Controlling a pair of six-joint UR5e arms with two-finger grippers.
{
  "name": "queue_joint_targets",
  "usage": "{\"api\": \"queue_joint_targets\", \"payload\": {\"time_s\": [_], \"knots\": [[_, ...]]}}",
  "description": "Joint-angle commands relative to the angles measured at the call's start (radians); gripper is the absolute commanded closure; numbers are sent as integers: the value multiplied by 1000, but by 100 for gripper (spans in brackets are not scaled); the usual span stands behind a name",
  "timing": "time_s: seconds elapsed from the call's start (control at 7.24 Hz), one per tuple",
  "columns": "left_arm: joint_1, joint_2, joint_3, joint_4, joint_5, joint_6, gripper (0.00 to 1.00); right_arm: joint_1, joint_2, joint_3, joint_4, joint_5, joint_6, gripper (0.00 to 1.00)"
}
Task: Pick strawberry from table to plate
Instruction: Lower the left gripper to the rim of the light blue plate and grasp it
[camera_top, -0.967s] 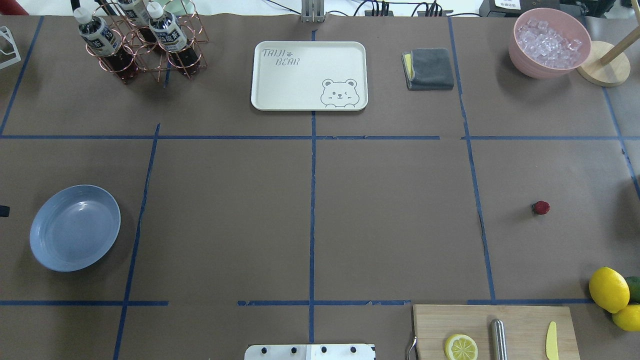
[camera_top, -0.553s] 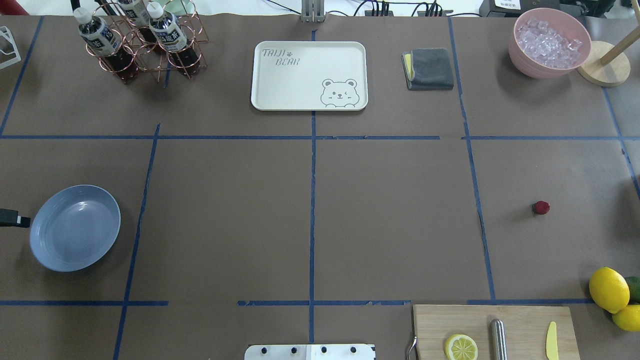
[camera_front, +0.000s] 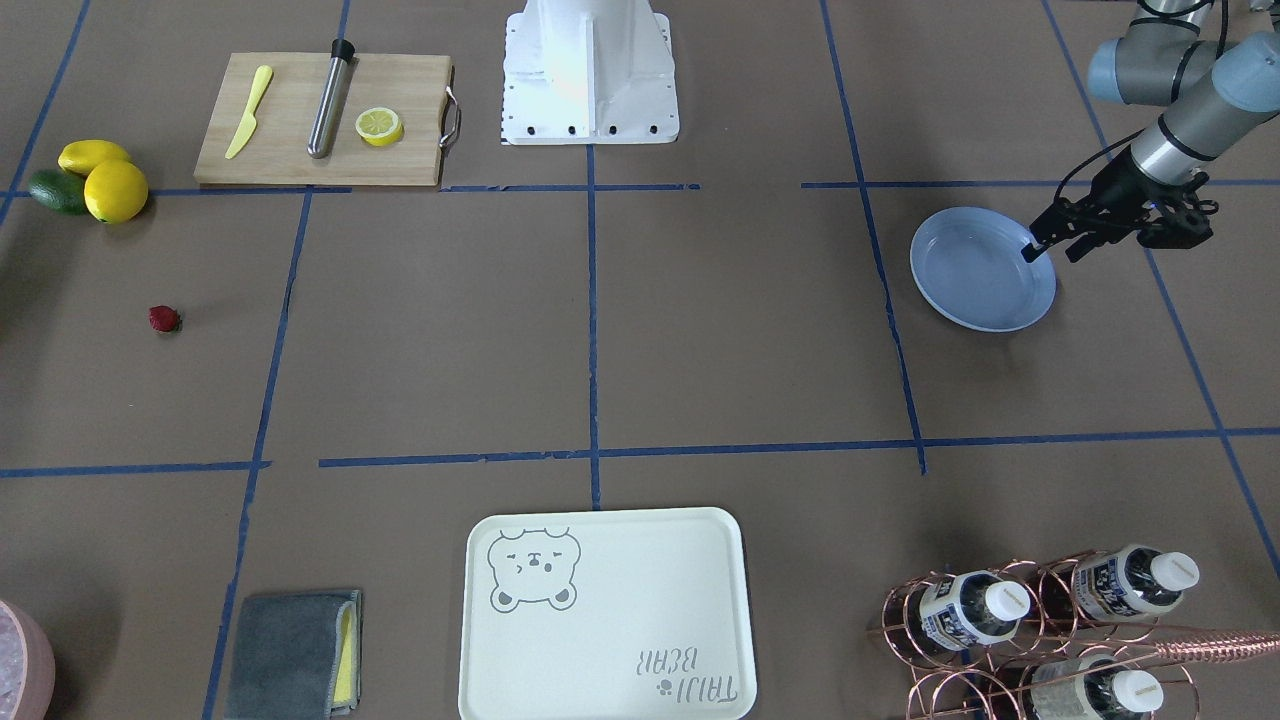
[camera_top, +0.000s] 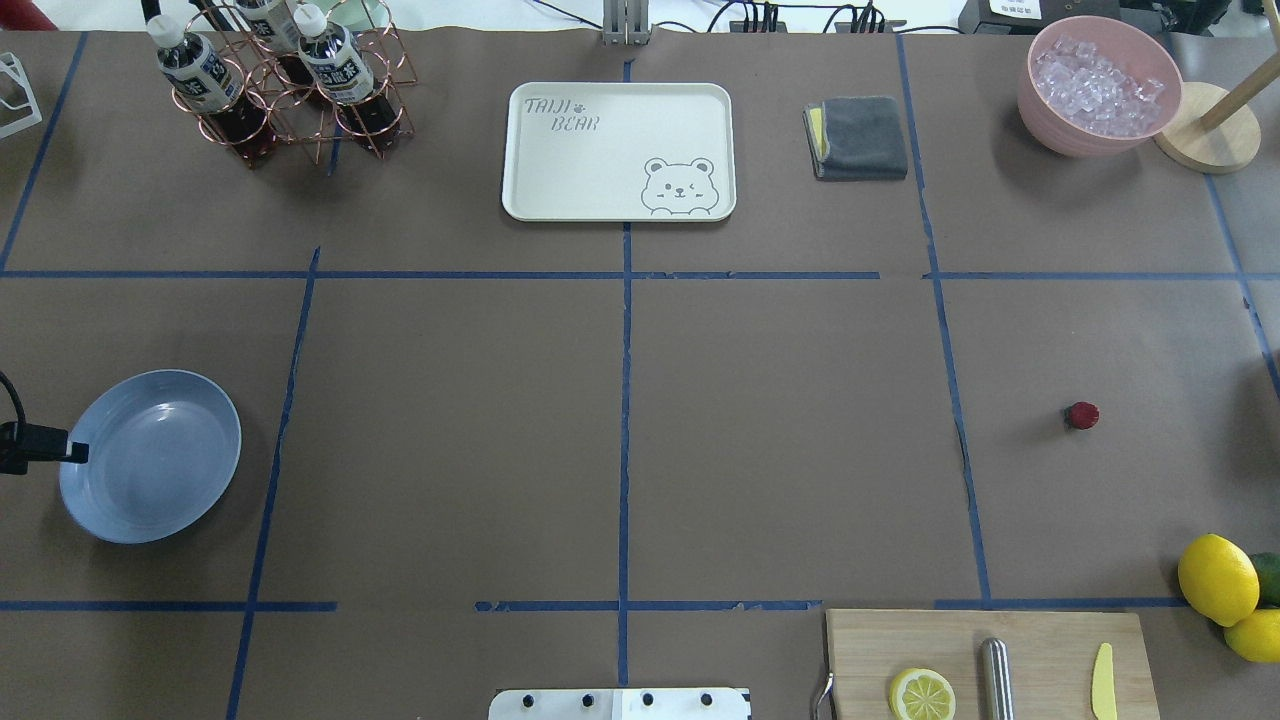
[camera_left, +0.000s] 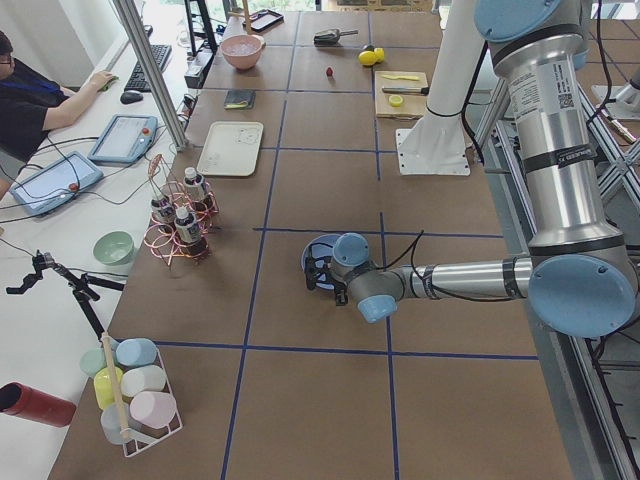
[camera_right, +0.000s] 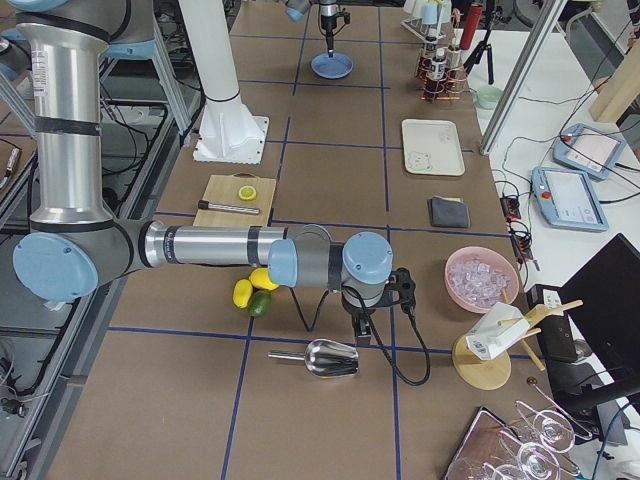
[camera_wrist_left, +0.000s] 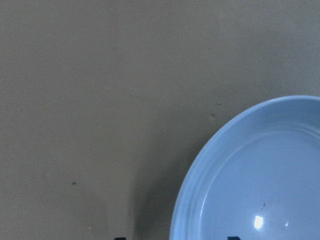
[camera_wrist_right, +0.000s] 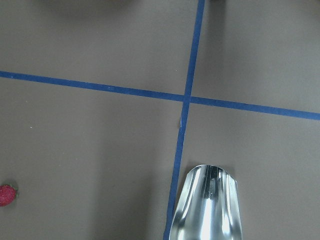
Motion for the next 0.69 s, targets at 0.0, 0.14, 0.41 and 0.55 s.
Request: {"api": "queue_joint_targets", "payload": {"time_s": [0.0,0.14,0.41,0.55], "knots": [[6,-2,21,-22,4,0,61,2,0,4,0,0,-1,0],[6,-2,20,-22,5,0,80,2,0,5,0,0,-1,0],[6,-10,18,-23,5,3,100,2,0,5,0,0,-1,0],[6,-11,14,-28,3,0,100,2,-2,11,-2,-2,1,0]]}}
